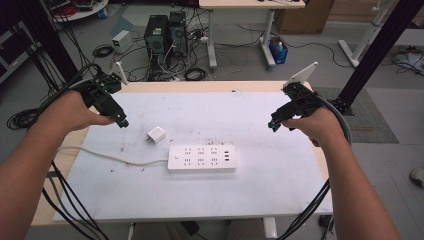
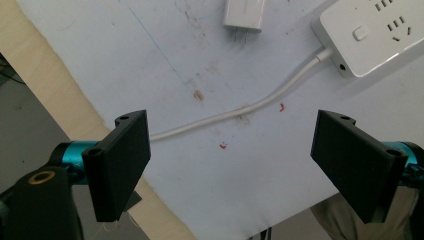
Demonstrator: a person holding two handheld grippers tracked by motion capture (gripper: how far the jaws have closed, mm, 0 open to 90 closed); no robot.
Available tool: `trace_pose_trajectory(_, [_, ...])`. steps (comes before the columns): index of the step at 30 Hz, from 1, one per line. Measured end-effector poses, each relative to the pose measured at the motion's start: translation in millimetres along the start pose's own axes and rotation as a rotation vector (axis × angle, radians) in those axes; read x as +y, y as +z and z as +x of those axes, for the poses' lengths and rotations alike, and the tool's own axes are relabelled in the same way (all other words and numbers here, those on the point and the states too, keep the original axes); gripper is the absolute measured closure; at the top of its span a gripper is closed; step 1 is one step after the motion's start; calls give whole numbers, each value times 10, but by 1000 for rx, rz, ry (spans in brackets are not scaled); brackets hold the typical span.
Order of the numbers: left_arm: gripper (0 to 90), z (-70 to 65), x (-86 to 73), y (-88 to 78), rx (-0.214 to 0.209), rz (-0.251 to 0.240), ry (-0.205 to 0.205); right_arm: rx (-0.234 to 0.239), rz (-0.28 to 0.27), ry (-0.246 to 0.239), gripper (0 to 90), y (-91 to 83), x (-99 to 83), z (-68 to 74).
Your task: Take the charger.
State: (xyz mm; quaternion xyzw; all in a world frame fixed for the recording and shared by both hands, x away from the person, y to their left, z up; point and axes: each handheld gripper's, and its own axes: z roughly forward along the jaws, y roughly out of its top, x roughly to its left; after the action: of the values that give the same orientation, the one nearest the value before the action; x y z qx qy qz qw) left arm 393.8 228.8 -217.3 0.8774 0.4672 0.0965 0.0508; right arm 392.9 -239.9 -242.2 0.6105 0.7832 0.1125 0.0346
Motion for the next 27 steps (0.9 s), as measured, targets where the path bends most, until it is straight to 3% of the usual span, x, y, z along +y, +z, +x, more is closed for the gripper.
trace_pose_trajectory(6, [162,-12,21,39,0,-17,12,7,-11,-3,127,-10,-30,10])
trace_pose_trajectory(7, [162,-29,23,60,-5,-37,-3,9,-11,-1,127,-12,-34,16])
trace_pose_trajectory(8, [162,-16,28,61,-4,-19,24,9,-10,-4,127,-15,-39,15])
trace_pose_trajectory(10, [162,-16,28,61,-4,-19,24,10,-12,-4,127,-15,-44,17])
trace_pose_trajectory(12, [162,-40,28,152,-21,-61,7,15,-11,-7,127,-13,-59,24])
trace_pose_trajectory(15, [163,-45,27,230,-15,-62,38,19,-14,-11,127,-11,-73,25])
trace_pose_trajectory(19, [163,-55,25,281,-33,-81,38,18,-19,-18,127,-14,-80,31])
trace_pose_trajectory(21, [163,-68,15,350,-51,-150,40,17,-22,-22,127,-11,-78,50])
trace_pose_trajectory(27, [163,-58,-27,481,-74,-202,38,12,-29,-36,127,0,-79,89])
